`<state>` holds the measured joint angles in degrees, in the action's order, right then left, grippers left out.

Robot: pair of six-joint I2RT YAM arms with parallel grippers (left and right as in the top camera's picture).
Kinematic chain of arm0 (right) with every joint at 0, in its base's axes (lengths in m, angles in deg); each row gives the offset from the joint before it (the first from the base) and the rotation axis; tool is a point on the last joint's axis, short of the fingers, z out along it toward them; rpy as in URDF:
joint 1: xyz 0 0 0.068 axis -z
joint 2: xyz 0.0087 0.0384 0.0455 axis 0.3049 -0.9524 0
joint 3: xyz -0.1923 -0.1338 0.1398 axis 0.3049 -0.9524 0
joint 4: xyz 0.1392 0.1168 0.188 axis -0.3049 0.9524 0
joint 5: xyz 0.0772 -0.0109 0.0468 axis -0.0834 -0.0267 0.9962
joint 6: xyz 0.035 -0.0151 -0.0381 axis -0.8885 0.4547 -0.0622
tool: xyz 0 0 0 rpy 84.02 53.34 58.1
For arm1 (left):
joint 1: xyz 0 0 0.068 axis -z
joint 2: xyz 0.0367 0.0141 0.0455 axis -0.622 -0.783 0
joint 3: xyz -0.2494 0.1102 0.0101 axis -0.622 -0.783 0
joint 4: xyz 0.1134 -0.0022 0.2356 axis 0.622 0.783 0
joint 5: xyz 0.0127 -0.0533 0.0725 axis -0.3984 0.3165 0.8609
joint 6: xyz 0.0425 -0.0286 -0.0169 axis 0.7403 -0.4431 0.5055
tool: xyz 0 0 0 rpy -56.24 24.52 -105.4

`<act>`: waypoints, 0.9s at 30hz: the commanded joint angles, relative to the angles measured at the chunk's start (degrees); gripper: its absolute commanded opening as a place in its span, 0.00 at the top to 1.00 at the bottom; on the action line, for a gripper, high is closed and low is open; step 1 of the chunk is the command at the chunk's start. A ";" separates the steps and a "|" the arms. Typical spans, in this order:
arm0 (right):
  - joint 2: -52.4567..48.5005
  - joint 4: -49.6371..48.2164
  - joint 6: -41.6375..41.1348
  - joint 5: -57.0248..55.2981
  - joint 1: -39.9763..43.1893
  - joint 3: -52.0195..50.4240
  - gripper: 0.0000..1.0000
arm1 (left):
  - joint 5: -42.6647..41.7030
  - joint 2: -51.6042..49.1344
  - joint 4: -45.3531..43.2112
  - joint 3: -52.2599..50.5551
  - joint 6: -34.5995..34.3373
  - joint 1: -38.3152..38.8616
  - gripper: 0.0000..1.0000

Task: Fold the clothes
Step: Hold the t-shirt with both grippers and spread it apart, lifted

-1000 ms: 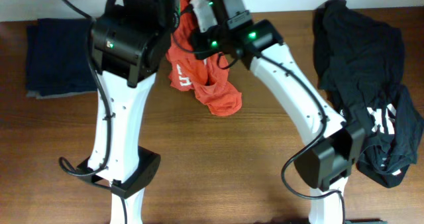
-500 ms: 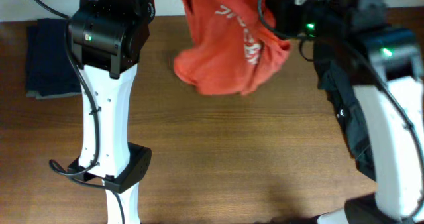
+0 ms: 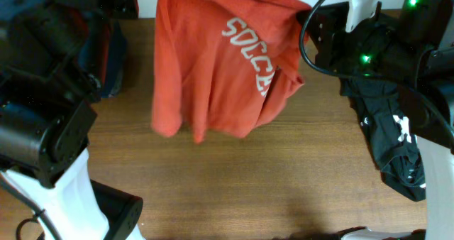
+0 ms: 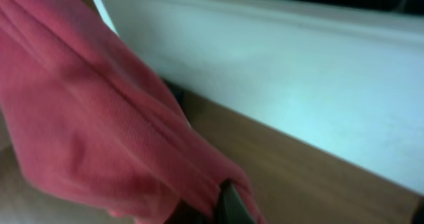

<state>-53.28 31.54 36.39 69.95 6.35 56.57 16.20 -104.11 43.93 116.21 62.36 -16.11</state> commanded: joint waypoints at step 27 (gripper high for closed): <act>-0.20 2.34 -11.98 -10.62 -18.95 -0.09 0.96 | 26.60 14.56 7.65 -1.86 0.26 -2.64 0.99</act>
<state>-53.85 32.24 28.46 70.13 -14.17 56.57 32.75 -90.73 53.65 115.56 62.31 -16.51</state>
